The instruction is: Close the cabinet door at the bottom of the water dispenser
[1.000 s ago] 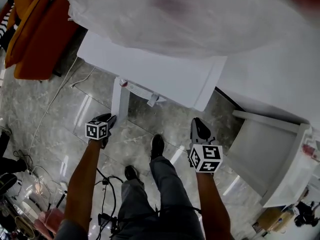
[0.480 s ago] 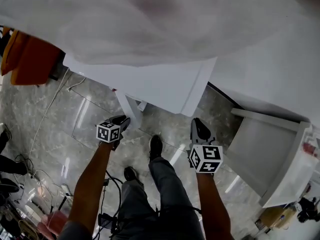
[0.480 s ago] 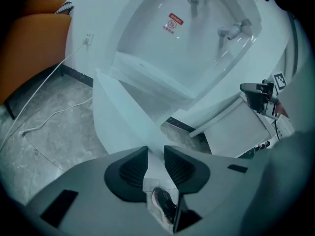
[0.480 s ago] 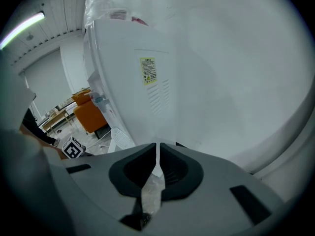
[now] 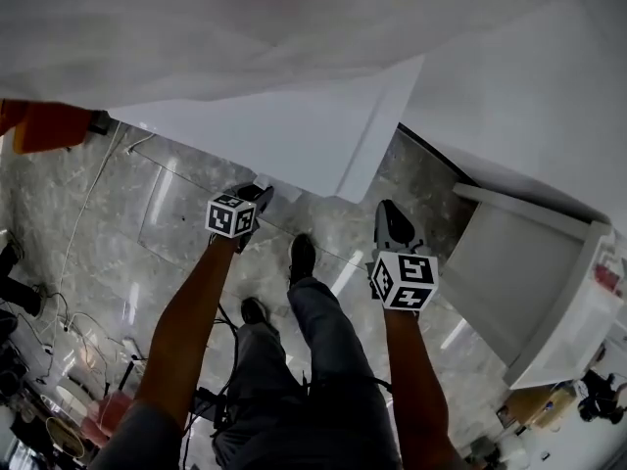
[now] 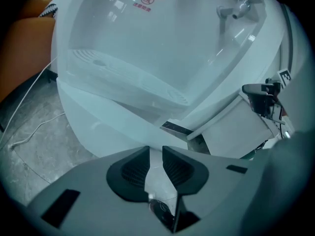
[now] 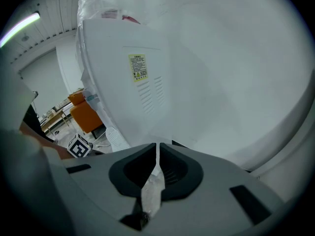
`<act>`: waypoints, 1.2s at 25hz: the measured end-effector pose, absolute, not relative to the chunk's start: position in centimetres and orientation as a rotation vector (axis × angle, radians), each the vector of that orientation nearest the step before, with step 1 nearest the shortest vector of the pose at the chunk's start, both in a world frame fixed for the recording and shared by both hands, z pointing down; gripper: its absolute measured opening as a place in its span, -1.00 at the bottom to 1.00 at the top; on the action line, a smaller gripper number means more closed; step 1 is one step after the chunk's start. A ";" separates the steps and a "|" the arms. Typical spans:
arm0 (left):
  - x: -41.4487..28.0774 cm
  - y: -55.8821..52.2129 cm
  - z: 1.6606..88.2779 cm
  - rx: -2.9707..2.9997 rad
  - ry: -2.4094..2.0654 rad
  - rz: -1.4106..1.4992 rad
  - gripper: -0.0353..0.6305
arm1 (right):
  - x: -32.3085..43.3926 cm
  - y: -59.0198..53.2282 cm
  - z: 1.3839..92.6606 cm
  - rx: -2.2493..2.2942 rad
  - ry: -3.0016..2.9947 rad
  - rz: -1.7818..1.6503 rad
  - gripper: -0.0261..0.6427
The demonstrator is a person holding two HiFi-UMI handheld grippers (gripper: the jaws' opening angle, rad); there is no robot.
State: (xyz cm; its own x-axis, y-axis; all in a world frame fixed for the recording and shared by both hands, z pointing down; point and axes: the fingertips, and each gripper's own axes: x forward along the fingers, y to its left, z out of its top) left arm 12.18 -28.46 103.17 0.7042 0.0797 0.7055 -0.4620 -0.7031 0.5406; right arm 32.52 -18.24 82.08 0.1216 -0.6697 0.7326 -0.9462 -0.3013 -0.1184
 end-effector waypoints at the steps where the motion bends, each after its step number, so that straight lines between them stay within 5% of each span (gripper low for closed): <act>1: 12.7 -28.5 103.1 2.178 -0.286 0.946 -0.61 | 32.6 -18.1 82.0 2.028 -1.566 0.998 -0.83; 15: 18.6 -30.8 102.4 2.225 -0.313 0.917 -0.60 | 33.4 -15.3 81.5 2.081 -1.511 1.009 -0.83; 30: 13.4 -28.8 94.6 2.214 -0.387 0.914 -0.59 | 32.0 -14.8 75.7 2.148 -1.546 0.981 -0.83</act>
State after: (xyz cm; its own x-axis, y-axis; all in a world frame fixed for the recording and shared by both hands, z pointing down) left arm 13.38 -28.80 94.61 0.7064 -0.0083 0.7078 -0.5022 -0.7106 0.4928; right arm 31.98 -14.83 75.73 0.1797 -0.7034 0.6877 -0.9218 -0.3645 -0.1319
